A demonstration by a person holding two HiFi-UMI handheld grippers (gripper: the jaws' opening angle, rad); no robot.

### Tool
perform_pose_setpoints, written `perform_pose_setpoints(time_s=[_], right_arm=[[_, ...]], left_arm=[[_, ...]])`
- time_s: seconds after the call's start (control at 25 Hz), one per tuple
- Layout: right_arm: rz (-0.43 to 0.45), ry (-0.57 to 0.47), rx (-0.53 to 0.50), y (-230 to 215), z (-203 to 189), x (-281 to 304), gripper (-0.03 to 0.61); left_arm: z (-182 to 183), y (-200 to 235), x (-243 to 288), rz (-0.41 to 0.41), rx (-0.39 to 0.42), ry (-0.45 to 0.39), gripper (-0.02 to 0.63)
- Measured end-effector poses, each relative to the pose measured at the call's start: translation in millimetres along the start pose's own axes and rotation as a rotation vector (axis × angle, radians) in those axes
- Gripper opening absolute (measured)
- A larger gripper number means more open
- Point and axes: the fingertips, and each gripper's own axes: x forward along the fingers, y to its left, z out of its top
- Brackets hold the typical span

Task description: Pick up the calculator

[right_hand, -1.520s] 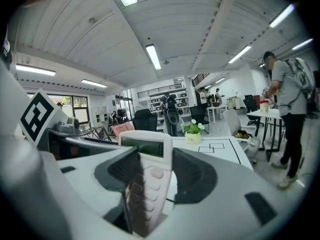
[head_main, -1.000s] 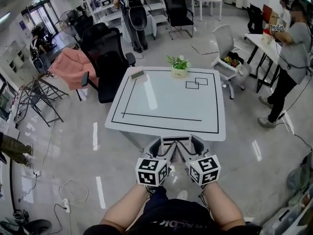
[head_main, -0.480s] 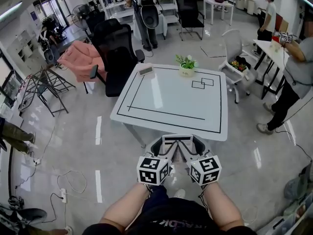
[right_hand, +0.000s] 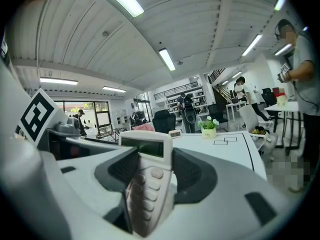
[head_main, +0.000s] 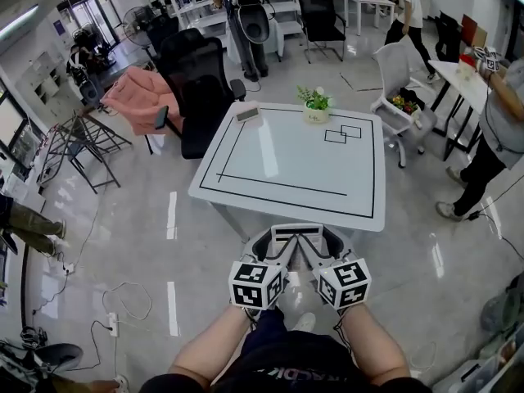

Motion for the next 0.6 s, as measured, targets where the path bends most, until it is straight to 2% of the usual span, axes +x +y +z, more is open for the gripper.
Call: perform_pose_setpoints(time_s=[0.6], right_arm=[[-0.03, -0.023, 0.017, -12.9, 6.5, -3.9, 0.215]], left_arm=[[8.6, -9.0, 10.8, -0.028, 0.029, 0.004, 0.224]])
